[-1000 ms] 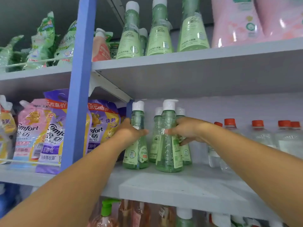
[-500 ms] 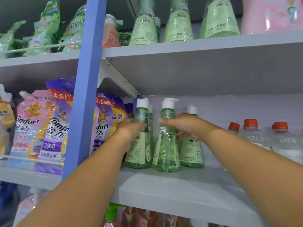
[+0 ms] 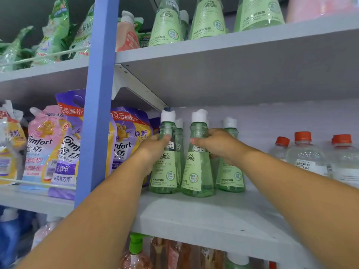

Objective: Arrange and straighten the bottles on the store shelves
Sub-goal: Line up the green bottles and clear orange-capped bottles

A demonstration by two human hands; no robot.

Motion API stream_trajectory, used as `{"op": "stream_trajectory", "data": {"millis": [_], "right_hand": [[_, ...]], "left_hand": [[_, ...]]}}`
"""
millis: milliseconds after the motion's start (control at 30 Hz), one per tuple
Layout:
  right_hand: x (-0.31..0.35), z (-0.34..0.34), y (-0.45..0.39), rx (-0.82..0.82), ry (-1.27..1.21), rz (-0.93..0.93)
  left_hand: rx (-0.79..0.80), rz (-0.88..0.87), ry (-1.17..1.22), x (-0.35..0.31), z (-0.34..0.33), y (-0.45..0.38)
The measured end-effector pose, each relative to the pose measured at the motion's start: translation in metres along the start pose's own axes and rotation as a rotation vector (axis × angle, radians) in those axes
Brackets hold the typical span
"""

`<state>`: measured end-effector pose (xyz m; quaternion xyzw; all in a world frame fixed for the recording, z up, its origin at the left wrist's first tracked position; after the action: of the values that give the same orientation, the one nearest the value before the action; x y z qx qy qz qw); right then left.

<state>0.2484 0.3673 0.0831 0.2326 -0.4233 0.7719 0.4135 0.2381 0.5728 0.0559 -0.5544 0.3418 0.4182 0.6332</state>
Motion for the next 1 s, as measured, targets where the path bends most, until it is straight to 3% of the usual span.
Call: {"op": "stream_trajectory", "data": {"millis": [200,400,1000], "right_hand": [[-0.003,0.006,0.001,0.057,0.012,-0.022],[-0.004,0.006,0.003,0.092,0.043,-0.044],[-0.009,-0.003,0.008,-0.043,0.029,-0.033]], "left_hand": [[-0.052,-0.079,-0.162,0.001,0.004,0.0],[-0.08,-0.091,-0.071,0.005,0.007,-0.001],[-0.086,-0.027,-0.018,0.012,0.005,-0.001]]}}
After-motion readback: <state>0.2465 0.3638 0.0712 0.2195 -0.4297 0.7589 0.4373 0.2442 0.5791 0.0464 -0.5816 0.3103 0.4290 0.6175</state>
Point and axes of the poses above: each hand's wrist, its own y-axis away from the middle knuckle, its own z-axis out of the back of the hand, x = y × z, the point moved 3 cm from there along -y, towards the middle knuckle, and after that the axes turned 11 degrees about x, right-handed, at the moved point
